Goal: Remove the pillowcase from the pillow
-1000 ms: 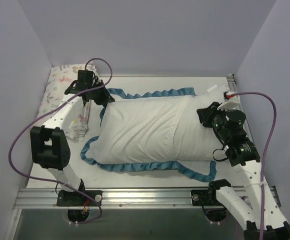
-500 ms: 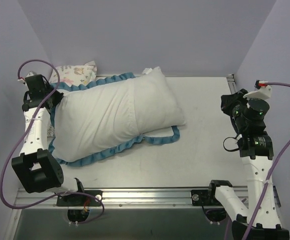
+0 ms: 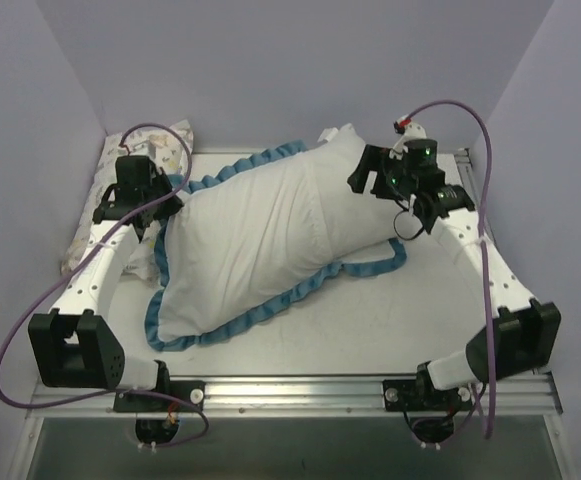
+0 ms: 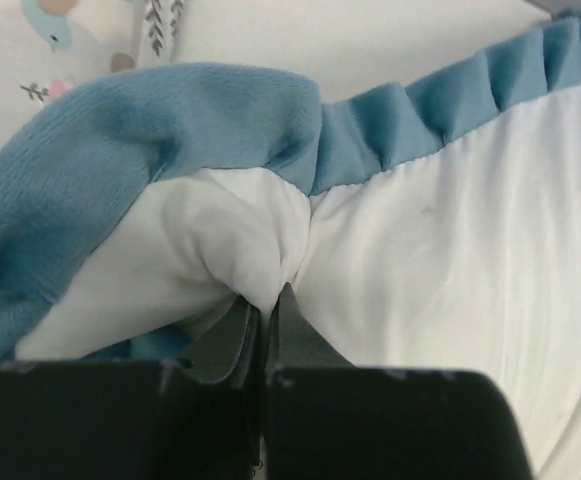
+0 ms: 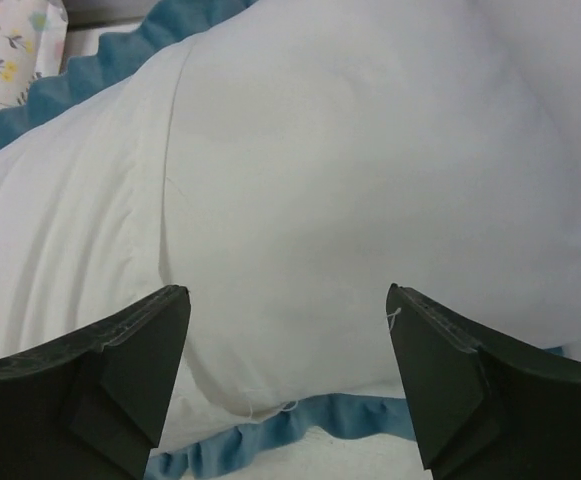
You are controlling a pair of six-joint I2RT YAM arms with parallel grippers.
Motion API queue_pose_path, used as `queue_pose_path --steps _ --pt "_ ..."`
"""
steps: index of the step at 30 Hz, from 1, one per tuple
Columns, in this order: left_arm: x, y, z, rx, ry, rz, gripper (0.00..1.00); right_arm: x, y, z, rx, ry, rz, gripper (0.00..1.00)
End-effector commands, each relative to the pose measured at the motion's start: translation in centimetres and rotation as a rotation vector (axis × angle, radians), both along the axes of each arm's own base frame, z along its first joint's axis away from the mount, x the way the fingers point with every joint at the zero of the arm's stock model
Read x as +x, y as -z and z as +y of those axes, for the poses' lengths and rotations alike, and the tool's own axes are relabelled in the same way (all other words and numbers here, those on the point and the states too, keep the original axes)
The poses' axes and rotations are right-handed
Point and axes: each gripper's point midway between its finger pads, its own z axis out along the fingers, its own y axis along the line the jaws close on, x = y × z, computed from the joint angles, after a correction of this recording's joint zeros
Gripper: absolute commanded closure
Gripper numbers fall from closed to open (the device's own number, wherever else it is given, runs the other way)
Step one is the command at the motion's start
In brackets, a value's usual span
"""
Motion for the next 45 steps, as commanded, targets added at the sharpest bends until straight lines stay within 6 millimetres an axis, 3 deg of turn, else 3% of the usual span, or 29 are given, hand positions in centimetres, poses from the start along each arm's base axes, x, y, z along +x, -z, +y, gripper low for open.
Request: queue_pose_path --steps 1,4,5,6,7,8,12,15,16,17,19,21,24,25,27,29,32,33,36,37,39,40,43,45 --pt "-2.4 -0.3 -1.4 0.053 0.085 0.001 1.00 3.7 -1.0 0.9 -0.066 -0.038 -0.087 0.17" --pt "-3.4 0.1 -1.9 0.084 0.104 0.017 1.00 6.1 -1.7 1.0 -0.118 -0.018 -0.127 0.10" --pt "-3.7 0.4 -2.3 0.089 0.122 0.025 1.00 7.4 -0.5 1.2 -0.136 -0.012 -0.108 0.08" --pt "-4.0 0.6 -2.5 0.094 0.128 0.032 1.00 8.4 -2.0 0.8 -0.156 0.021 -0.133 0.07" --pt "-4.1 0.6 -2.5 0.097 0.131 0.035 1.00 9.2 -2.4 1.1 -0.167 0.023 -0.134 0.06" --pt "-4.3 0.8 -2.6 0.100 0.136 0.041 1.00 10.4 -0.7 1.4 -0.199 0.020 -0.101 0.05" --pt "-4.5 1.0 -2.6 0.109 0.146 0.049 1.00 13.6 0.2 3.0 -0.346 -0.002 -0.048 0.01" --pt "-4.4 1.1 -2.9 0.112 0.155 0.054 1.00 14.0 3.7 4.9 -0.381 -0.076 0.054 0.00" --pt "-4.3 1.2 -3.1 0.112 0.159 0.059 1.00 14.0 5.9 5.4 -0.405 -0.087 0.099 0.00" --pt "-4.2 1.3 -3.1 0.110 0.158 0.060 1.00 14.2 6.6 4.4 -0.452 -0.037 0.121 0.00" --pt "-4.0 1.3 -3.0 0.126 0.147 0.060 1.00 13.0 9.6 3.7 -0.491 -0.039 0.210 0.00" --pt "-3.9 1.4 -3.1 0.128 0.148 0.063 1.00 11.7 13.0 1.7 -0.501 0.016 0.315 0.01" --pt "-3.6 1.3 -3.5 0.133 0.148 0.060 1.00 9.7 16.4 2.0 -0.393 -0.022 0.427 0.15" --pt "-3.5 1.2 -3.7 0.133 0.152 0.060 1.00 9.3 16.5 2.6 -0.363 -0.050 0.434 0.19" --pt "-3.3 1.1 -4.1 0.131 0.158 0.057 1.00 8.5 17.5 2.5 -0.354 -0.037 0.461 0.61" --pt "-3.0 0.5 -4.3 0.135 0.157 0.046 1.00 8.3 17.2 1.4 -0.346 0.008 0.469 1.00" --pt "-2.7 -1.1 -3.8 0.144 0.131 0.007 1.00 7.2 15.4 -1.8 -0.302 0.104 0.470 1.00" --pt "-2.6 -1.6 -3.6 0.148 0.121 0.000 1.00 7.4 14.6 -3.8 -0.298 0.163 0.449 1.00" --pt "-2.2 -3.5 -2.1 0.160 0.058 -0.034 1.00 6.2 10.5 -6.8 -0.261 0.267 0.376 1.00" --pt "-2.1 -4.3 -0.4 0.152 0.008 -0.050 1.00 5.9 8.0 -8.6 -0.227 0.323 0.330 1.00" --pt "-1.9 -4.9 1.7 0.122 -0.058 -0.062 1.00 5.0 6.2 -10.0 -0.193 0.363 0.299 1.00" --pt "-2.0 -5.3 3.4 0.101 -0.101 -0.069 1.00 4.4 4.2 -11.3 -0.170 0.399 0.257 1.00" --pt "-2.4 -5.8 8.5 0.051 -0.251 -0.086 1.00 2.7 1.3 -13.4 -0.126 0.464 0.197 1.00" --pt "-2.5 -5.7 10.0 0.028 -0.300 -0.102 1.00 1.9 0.4 -14.3 -0.100 0.491 0.181 1.00"
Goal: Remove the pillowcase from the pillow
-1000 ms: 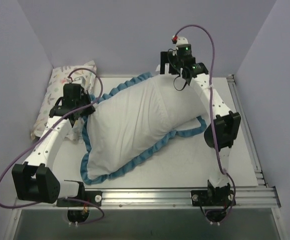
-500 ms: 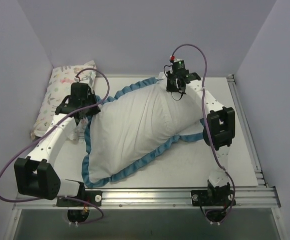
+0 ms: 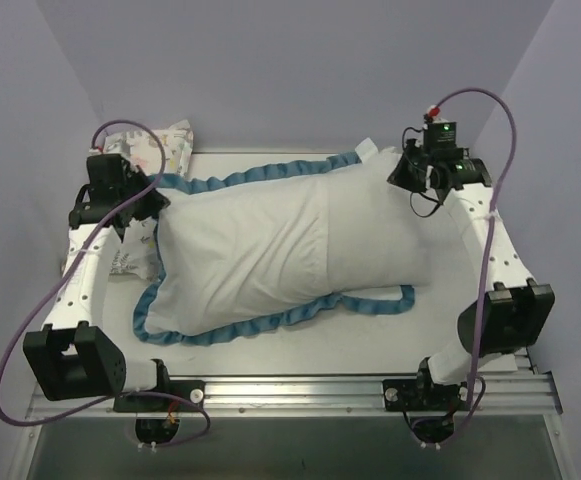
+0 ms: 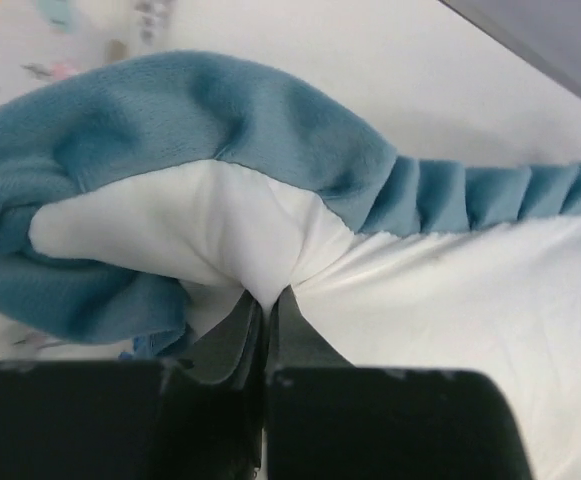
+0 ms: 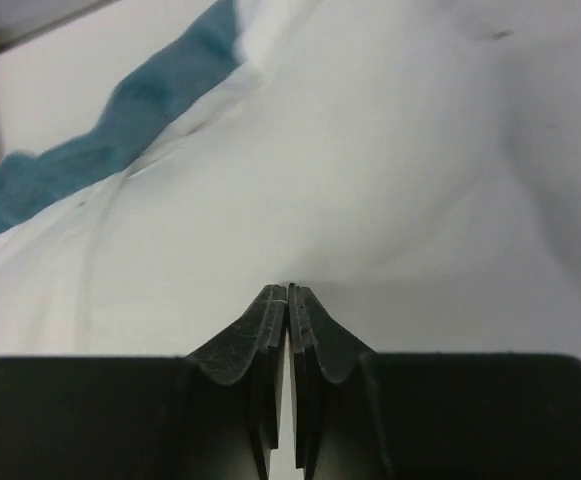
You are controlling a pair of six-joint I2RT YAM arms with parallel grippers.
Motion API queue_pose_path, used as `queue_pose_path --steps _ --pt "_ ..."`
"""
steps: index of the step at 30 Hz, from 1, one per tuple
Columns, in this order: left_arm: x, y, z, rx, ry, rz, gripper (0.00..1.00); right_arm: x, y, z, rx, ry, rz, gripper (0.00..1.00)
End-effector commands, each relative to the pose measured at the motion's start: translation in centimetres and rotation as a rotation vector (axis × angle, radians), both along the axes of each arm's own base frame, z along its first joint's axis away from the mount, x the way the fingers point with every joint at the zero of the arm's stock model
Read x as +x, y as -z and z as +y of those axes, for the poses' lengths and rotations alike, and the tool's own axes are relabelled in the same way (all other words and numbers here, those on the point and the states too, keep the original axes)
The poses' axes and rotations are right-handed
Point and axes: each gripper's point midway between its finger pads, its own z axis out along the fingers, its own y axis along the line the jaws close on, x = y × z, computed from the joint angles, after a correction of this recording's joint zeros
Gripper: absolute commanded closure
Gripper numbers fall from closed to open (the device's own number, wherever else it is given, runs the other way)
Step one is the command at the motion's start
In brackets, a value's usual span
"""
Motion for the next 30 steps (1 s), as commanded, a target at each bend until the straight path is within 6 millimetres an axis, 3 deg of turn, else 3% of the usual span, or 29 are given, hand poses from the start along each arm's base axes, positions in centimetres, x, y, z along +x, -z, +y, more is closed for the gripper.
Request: queue_pose_path --steps 1,2,5,6,8,11,13,15,16,17,18,19,20,21,23,24,26,27,29,30 --pt "-1.1 -3.0 11.1 0.121 -0.363 -0.085 1.00 -1.5 -3.6 -10.3 -0.146 0.307 -0.089 1.00" --pt "-1.3 -2.9 12.3 0.103 -0.407 -0.086 1.00 -1.9 -3.9 -12.1 -0.139 0.358 -0.095 1.00" --pt "-1.9 -2.2 13.9 0.082 -0.471 -0.093 1.00 -3.4 -5.5 -13.5 -0.113 0.396 -0.133 1.00" --pt "-2.0 -2.2 14.1 0.080 -0.478 -0.100 1.00 -3.8 -5.6 -14.5 -0.113 0.423 -0.138 1.00" --pt "-1.5 -1.5 13.2 0.047 -0.430 -0.104 1.00 -4.3 -6.4 -14.0 -0.071 0.400 -0.157 1.00" --pt "-0.8 -0.8 10.6 0.009 -0.322 -0.100 1.00 -3.8 -6.5 -10.6 -0.030 0.277 -0.157 1.00" --pt "-0.6 -0.4 9.5 0.019 -0.273 -0.087 1.00 -3.6 -6.2 -6.5 -0.085 0.142 -0.161 1.00" --pt "-0.6 0.0 8.5 0.025 -0.244 -0.076 1.00 -3.0 -6.3 -3.2 -0.075 0.026 -0.189 0.84" --pt "-0.6 0.2 8.1 0.024 -0.233 -0.073 1.00 -2.6 -5.4 -0.5 -0.070 -0.051 -0.166 0.73" --pt "-0.5 0.2 7.7 0.030 -0.220 -0.072 1.00 -2.1 -6.2 1.0 -0.082 -0.116 -0.195 0.46" --pt "-0.5 0.5 7.4 0.038 -0.212 -0.063 1.00 -1.6 -6.6 2.3 -0.089 -0.151 -0.211 0.35" --pt "-0.5 0.6 6.7 0.044 -0.192 -0.062 1.00 -0.9 -5.0 4.6 -0.115 -0.228 -0.180 0.22" --pt "-0.6 0.8 6.6 0.050 -0.190 -0.054 1.00 -0.7 -6.1 5.8 -0.125 -0.265 -0.188 0.18" --pt "-0.6 0.9 6.4 0.052 -0.184 -0.051 1.00 0.2 -3.9 7.0 -0.150 -0.299 -0.127 0.14" --pt "-0.5 0.9 5.6 0.057 -0.161 -0.052 1.00 -0.3 -3.2 9.0 -0.202 -0.374 -0.062 0.06" --pt "-0.4 1.0 5.4 0.058 -0.154 -0.049 1.00 0.1 -0.4 9.8 -0.223 -0.396 0.010 0.05" --pt "-0.4 1.2 4.4 0.069 -0.128 -0.046 1.00 -0.6 1.9 11.3 -0.235 -0.443 0.076 0.00" --pt "-0.3 1.4 4.2 0.075 -0.127 -0.039 1.00 -0.9 4.5 12.0 -0.240 -0.464 0.138 0.00" --pt "-0.3 1.7 3.6 0.076 -0.114 -0.034 1.00 -1.6 7.4 12.7 -0.245 -0.482 0.217 0.00" --pt "-0.2 1.9 3.5 0.077 -0.112 -0.030 1.00 -1.9 10.3 12.3 -0.276 -0.468 0.290 0.00"
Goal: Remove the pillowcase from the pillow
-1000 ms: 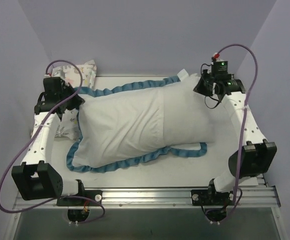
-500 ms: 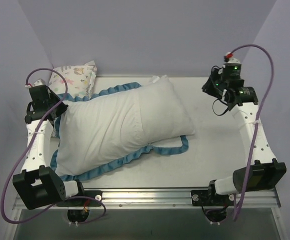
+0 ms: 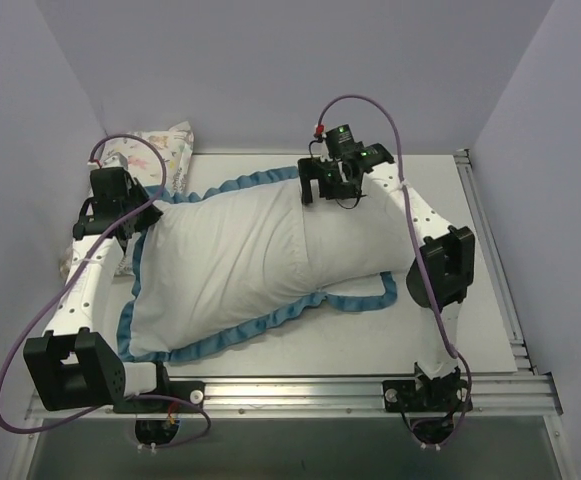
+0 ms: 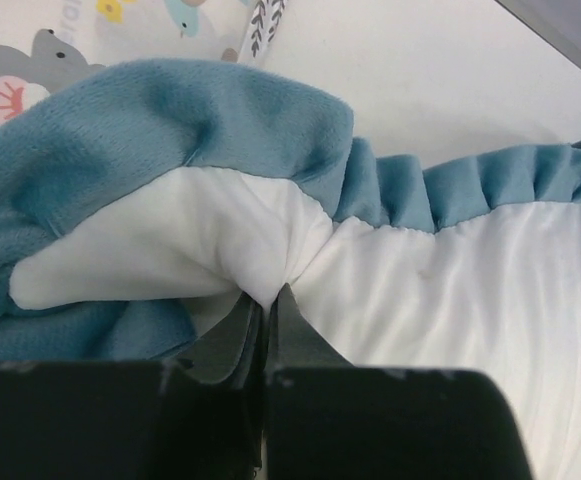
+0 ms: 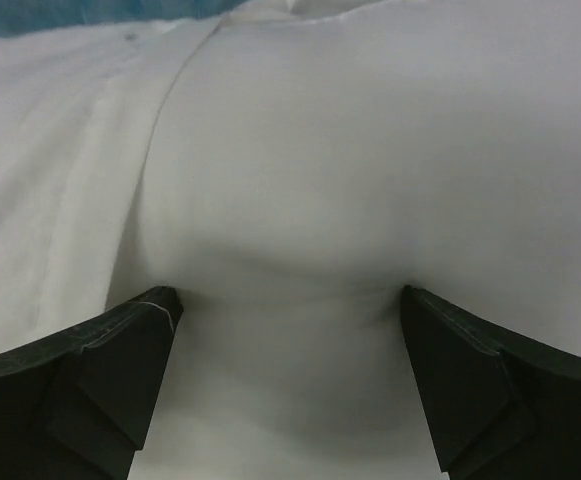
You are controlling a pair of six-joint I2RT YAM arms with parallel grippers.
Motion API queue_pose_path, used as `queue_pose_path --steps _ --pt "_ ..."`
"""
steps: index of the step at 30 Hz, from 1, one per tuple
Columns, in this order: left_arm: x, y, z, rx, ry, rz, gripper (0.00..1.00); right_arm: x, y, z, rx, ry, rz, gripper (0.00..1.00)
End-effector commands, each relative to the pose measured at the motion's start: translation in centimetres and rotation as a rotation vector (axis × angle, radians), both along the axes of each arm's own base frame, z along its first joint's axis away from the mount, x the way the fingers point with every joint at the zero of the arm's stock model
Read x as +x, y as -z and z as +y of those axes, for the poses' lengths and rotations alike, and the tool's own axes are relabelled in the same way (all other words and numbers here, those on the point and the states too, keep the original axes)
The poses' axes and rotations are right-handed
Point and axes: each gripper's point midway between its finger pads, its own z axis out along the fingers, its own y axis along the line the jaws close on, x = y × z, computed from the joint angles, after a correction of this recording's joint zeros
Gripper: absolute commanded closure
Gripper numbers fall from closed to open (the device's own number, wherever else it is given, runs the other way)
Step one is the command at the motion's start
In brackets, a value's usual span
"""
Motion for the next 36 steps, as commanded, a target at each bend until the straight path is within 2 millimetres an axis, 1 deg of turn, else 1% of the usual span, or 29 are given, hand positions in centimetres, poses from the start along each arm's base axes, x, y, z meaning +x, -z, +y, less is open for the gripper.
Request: queue_pose_path --steps 1,2,3,4,5,6,7,8,9,10,11,12,13,14,15,16,17,18,20,21,22,23,25,26,27,29,32,33,36 --pt "1.0 -0.8 -1.6 0.001 0.053 -0.046 1.00 -3.1 6.8 -0.9 -0.118 -0.018 0.219 0.08" --pt "1.1 -1.0 -1.9 0.005 0.062 -0.049 1.00 -3.4 8.1 -1.0 -0.128 -0.016 0.250 0.18" --pt "1.2 -1.0 -1.9 0.010 0.060 -0.049 1.00 -3.9 9.9 -1.6 -0.154 -0.001 0.293 0.36" --pt "1.3 -1.1 -1.9 0.013 0.060 -0.052 1.00 -4.0 10.7 -2.1 -0.173 0.017 0.306 0.95" --pt "1.3 -1.4 -1.9 0.015 0.057 -0.056 1.00 -3.9 11.2 -2.8 -0.195 0.039 0.303 1.00" --pt "1.4 -1.5 -1.7 0.021 0.051 -0.058 1.00 -3.7 11.0 -3.5 -0.200 0.060 0.288 1.00" --pt "1.4 -1.7 -1.5 0.027 0.047 -0.062 1.00 -4.3 12.0 -4.9 -0.233 0.095 0.303 1.00" --pt "1.4 -1.7 -1.3 0.034 0.037 -0.058 1.00 -3.8 11.8 -5.5 -0.225 0.118 0.276 1.00" --pt "1.3 -2.0 -1.1 0.040 0.028 -0.065 1.00 -3.5 10.8 -7.3 -0.213 0.166 0.251 1.00" --pt "1.3 -2.2 -0.8 0.041 0.019 -0.068 1.00 -4.0 11.0 -8.5 -0.223 0.194 0.255 1.00" --pt "1.2 -2.3 -0.7 0.040 0.013 -0.071 1.00 -3.8 10.8 -9.9 -0.237 0.233 0.237 1.00" --pt "1.1 -2.6 0.0 0.051 -0.016 -0.079 1.00 -3.7 9.4 -10.9 -0.228 0.261 0.203 1.00" --pt "1.0 -2.7 0.7 0.048 -0.039 -0.081 1.00 -3.5 8.9 -12.9 -0.227 0.310 0.193 1.00" --pt "1.0 -2.8 1.0 0.046 -0.048 -0.084 1.00 -3.9 9.0 -14.2 -0.232 0.343 0.191 1.00" --pt "0.9 -3.0 1.3 0.043 -0.058 -0.088 1.00 -4.0 7.4 -15.2 -0.213 0.370 0.155 1.00" --pt "0.8 -3.1 2.0 0.043 -0.077 -0.091 1.00 -3.9 6.9 -16.9 -0.195 0.420 0.143 1.00" --pt "0.7 -3.1 2.4 0.045 -0.089 -0.092 1.00 -4.3 6.6 -17.7 -0.187 0.443 0.140 1.00" --pt "0.6 -3.4 2.7 0.043 -0.101 -0.101 1.00 -4.4 5.0 -18.5 -0.167 0.469 0.103 1.00" --pt "0.5 -3.6 3.8 0.041 -0.135 -0.107 1.00 -4.6 3.8 -20.0 -0.145 0.521 0.073 1.00" --pt "0.3 -3.8 4.2 0.041 -0.152 -0.112 1.00 -4.7 2.6 -20.4 -0.121 0.544 0.046 1.00" --pt "0.1 -3.9 4.8 0.040 -0.171 -0.115 1.00 -4.9 2.1 -20.8 -0.113 0.561 0.032 1.00" --pt "-0.3 -4.2 5.9 0.039 -0.208 -0.124 1.00 -5.0 1.1 -21.9 -0.101 0.594 0.009 1.00" --pt "-0.7 -4.5 7.4 0.020 -0.262 -0.139 1.00 -5.4 0.3 -23.1 -0.085 0.631 -0.004 1.00" --pt "-1.3 -4.7 8.5 0.021 -0.301 -0.147 1.00 -5.5 0.0 -23.8 -0.075 0.655 -0.011 1.00" --pt "-1.5 -4.9 9.0 0.013 -0.325 -0.153 1.00 -5.8 -0.7 -24.8 -0.053 0.688 -0.027 1.00" --pt "-1.7 -5.2 9.5 0.005 -0.341 -0.169 1.00 -6.1 -1.4 -25.2 -0.040 0.703 -0.041 1.00" --pt "-1.2 -5.1 9.1 -0.019 -0.322 -0.168 1.00 -6.2 -2.3 -25.3 -0.025 0.715 -0.063 1.00" --pt "-0.9 -4.8 8.2 -0.051 -0.286 -0.164 1.00 -6.2 -2.4 -25.4 -0.025 0.720 -0.067 1.00" --pt "0.6 -5.8 6.5 -0.033 -0.183 -0.179 1.00 -6.5 -2.4 -25.7 -0.025 0.731 -0.067 1.00"
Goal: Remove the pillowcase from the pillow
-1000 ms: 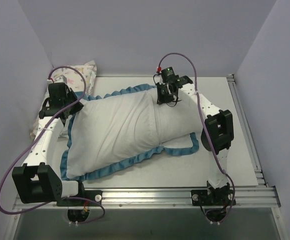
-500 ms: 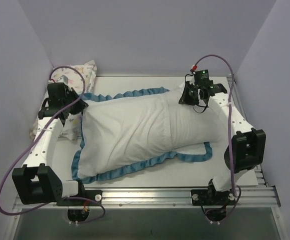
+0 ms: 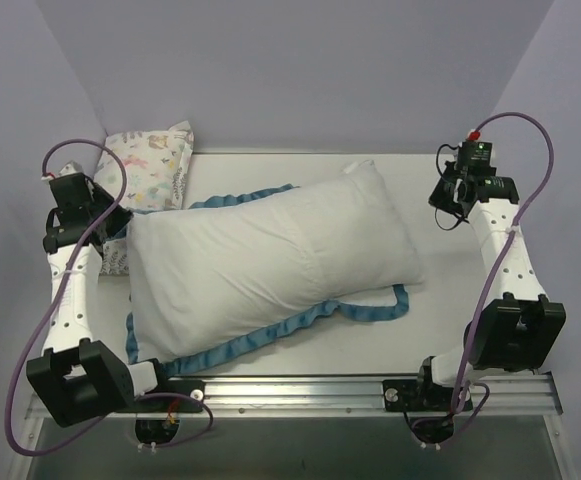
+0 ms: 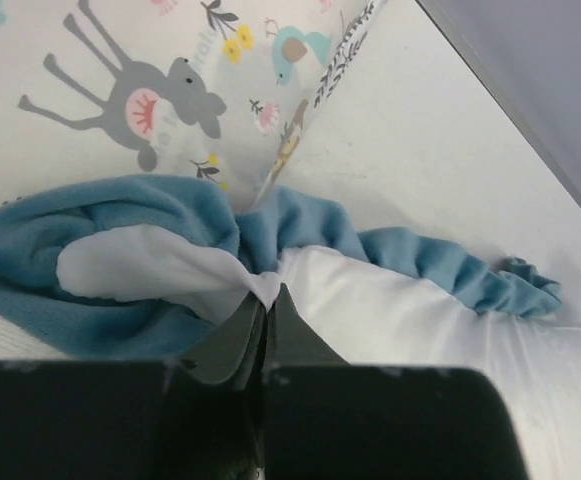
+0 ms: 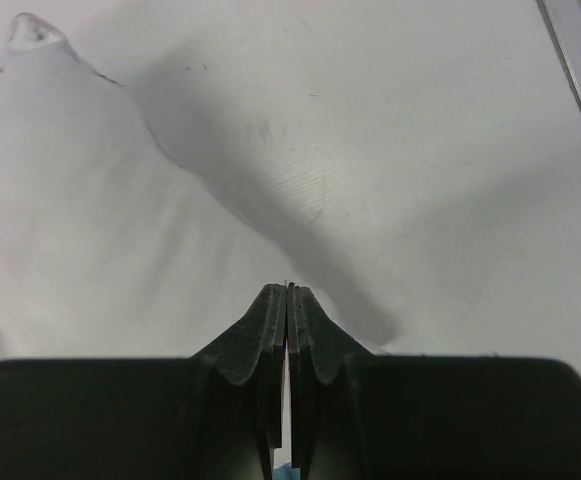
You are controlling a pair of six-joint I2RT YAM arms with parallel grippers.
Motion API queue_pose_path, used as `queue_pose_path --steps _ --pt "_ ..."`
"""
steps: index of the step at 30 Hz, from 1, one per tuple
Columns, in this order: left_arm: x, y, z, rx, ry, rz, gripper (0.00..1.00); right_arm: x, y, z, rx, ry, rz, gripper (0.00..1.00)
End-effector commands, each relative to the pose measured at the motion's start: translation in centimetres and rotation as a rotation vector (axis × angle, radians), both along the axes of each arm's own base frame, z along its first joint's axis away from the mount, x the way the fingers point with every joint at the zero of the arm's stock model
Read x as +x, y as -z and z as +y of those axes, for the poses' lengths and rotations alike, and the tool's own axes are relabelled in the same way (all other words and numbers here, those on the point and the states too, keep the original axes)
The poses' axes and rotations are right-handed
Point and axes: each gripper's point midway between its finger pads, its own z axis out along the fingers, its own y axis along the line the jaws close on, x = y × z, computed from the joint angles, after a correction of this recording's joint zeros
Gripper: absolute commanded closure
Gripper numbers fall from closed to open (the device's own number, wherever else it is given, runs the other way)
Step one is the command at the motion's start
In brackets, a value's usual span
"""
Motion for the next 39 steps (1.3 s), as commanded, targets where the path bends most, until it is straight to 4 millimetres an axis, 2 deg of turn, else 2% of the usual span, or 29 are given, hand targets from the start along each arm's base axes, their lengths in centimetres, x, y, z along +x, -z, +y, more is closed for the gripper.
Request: queue_pose_path --steps 1,3,4,7,8,9,11,12,14,15,16,17,18,19,21,22,23,25,26,27,28,29,31,32,33,34,35,37,39 --pt "3.2 -4.2 -1.4 0.086 0.105 -0.132 1.00 -1.4 -0.1 -1.2 -0.059 0.042 0.021 1.00" --pt "4.5 -3.6 -4.2 0.119 0.212 -0.100 1.00 -1.2 -0.5 0.2 -0.003 -0.012 0.006 1.00" --pt "5.0 -4.2 -6.7 0.142 0.269 -0.105 1.00 -1.2 -0.7 1.3 0.008 -0.044 0.000 1.00" --pt "5.7 -3.7 -9.6 0.143 0.326 -0.092 1.00 -1.6 -2.2 3.7 -0.031 -0.128 -0.040 1.00" --pt "5.7 -3.6 -11.4 0.136 0.365 -0.094 1.00 -2.0 -2.6 5.9 -0.044 -0.195 -0.053 0.95" --pt "5.9 -3.1 -12.4 0.141 0.392 -0.083 1.00 -2.5 -3.2 6.9 -0.047 -0.232 -0.073 0.81" --pt "6.1 -2.3 -14.7 0.166 0.428 -0.061 1.00 -3.5 -3.6 10.1 -0.026 -0.342 -0.091 0.63" --pt "6.2 -2.3 -15.4 0.169 0.443 -0.062 1.00 -4.1 -3.8 10.9 -0.046 -0.367 -0.099 0.47" --pt "6.6 -2.4 -16.9 0.173 0.480 -0.065 1.00 -5.2 -3.3 12.2 -0.083 -0.408 -0.089 0.34" --pt "6.8 -1.8 -17.9 0.185 0.506 -0.051 1.00 -6.6 -3.3 14.4 -0.087 -0.483 -0.099 0.26" --pt "6.8 -1.7 -18.3 0.190 0.518 -0.045 1.00 -7.1 -2.4 13.9 -0.145 -0.452 -0.087 0.22" --pt "7.1 -1.4 -18.6 0.197 0.529 -0.035 0.97 -7.8 -2.2 14.3 -0.165 -0.464 -0.093 0.20" --pt "7.3 -2.1 -19.4 0.206 0.551 -0.049 0.93 -8.6 -1.8 15.2 -0.189 -0.489 -0.092 0.17" --pt "7.0 -2.2 -19.6 0.211 0.563 -0.037 0.74 -9.3 -0.3 14.6 -0.225 -0.464 -0.064 0.16" --pt "6.6 -3.1 -19.4 0.251 0.557 -0.050 0.46 -10.2 0.1 14.4 -0.227 -0.456 -0.075 0.14" --pt "6.1 -3.2 -19.4 0.273 0.545 -0.044 0.37 -10.7 0.7 14.5 -0.231 -0.464 -0.075 0.12" --pt "5.3 -4.5 -19.3 0.283 0.543 -0.072 0.23 -11.2 2.2 14.0 -0.246 -0.458 -0.053 0.10" --pt "3.7 -4.2 -19.4 0.329 0.534 -0.057 0.16 -11.4 3.2 13.9 -0.246 -0.456 -0.053 0.06" --pt "2.5 -5.1 -19.3 0.339 0.530 -0.074 0.12 -11.6 4.9 13.8 -0.258 -0.461 -0.006 0.05" --pt "1.7 -5.1 -19.4 0.345 0.524 -0.077 0.11 -11.5 5.8 13.9 -0.261 -0.459 0.019 0.05" --pt "0.3 -3.7 -20.0 0.366 0.535 -0.050 0.10 -11.2 6.3 14.2 -0.258 -0.460 0.024 0.05" --pt "-1.1 -4.4 -19.8 0.368 0.525 -0.076 0.09 -10.9 7.7 14.5 -0.263 -0.462 0.057 0.06" --pt "-3.0 -3.6 -20.2 0.342 0.516 -0.074 0.09 -10.3 8.9 15.4 -0.233 -0.473 0.072 0.19" --pt "-4.8 -2.7 -20.6 0.342 0.532 -0.072 0.09 -9.9 10.2 15.4 -0.227 -0.472 0.113 0.35" --pt "-5.8 -1.9 -20.9 0.324 0.528 -0.062 0.07 -9.4 10.3 16.1 -0.186 -0.485 0.123 0.82" --pt "-6.7 -1.3 -21.0 0.326 0.524 -0.057 0.07 -9.0 10.5 16.5 -0.157 -0.493 0.136 0.92" --pt "-8.3 -0.3 -21.4 0.340 0.542 -0.054 0.07 -8.5 11.5 16.3 -0.139 -0.486 0.174 0.98" --pt "-9.9 0.5 -21.7 0.317 0.535 -0.047 0.06 -7.5 10.5 17.2 -0.085 -0.494 0.164 1.00" --pt "-11.9 1.4 -22.9 0.274 0.572 -0.051 0.06 -7.1 9.7 17.9 -0.010 -0.506 0.158 1.00"
